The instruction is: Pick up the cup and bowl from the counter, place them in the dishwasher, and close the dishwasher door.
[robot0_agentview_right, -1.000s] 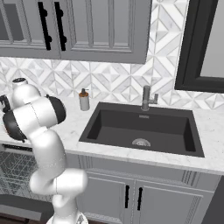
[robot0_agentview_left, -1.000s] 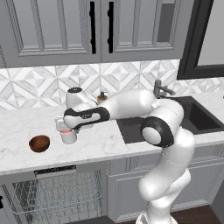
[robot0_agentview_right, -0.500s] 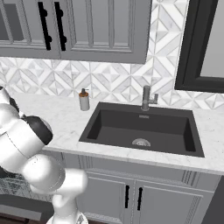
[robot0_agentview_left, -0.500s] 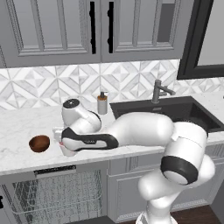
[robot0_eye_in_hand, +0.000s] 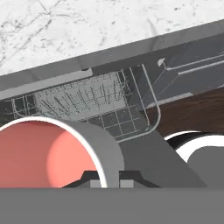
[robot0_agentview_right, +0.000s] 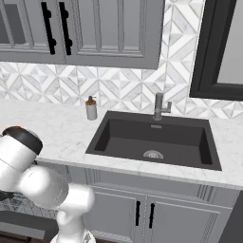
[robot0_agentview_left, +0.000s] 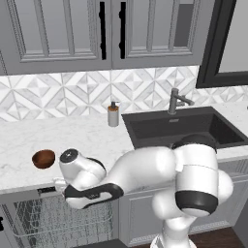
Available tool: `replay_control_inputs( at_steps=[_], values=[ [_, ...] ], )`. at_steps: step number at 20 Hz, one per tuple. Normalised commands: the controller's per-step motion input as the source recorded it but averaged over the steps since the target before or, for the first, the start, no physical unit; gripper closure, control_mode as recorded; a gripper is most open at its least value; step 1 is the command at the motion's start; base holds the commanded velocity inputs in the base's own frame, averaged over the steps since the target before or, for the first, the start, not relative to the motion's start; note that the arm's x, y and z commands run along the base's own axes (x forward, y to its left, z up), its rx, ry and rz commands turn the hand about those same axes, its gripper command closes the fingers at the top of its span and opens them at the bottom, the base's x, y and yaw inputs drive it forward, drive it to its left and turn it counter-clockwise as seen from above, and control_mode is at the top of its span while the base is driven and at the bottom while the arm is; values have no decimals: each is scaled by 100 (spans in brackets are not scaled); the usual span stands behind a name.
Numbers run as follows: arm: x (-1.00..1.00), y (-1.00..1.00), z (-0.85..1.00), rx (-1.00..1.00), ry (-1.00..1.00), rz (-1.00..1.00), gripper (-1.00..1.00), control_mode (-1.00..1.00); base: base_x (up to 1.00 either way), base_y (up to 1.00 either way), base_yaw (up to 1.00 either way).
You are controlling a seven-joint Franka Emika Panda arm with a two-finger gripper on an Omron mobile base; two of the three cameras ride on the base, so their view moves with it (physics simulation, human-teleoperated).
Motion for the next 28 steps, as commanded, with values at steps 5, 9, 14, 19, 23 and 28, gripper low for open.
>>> replay_control_inputs(
  at_steps=[5,9,14,19,23,28],
  values=[
    [0,65,-37,-42,-21,6,100,-100,0,0,0],
    [1,47,-8,-25,-22,3,100,-100,0,0,0],
    [9,15,-16,-1,1,3,100,-100,0,0,0],
    [22,0,-36,1,8,0,100,-100,0,0,0],
    [24,-2,-64,0,0,0,100,-100,0,0,0],
    [26,-2,-31,0,0,0,100,-100,0,0,0]
  ],
)
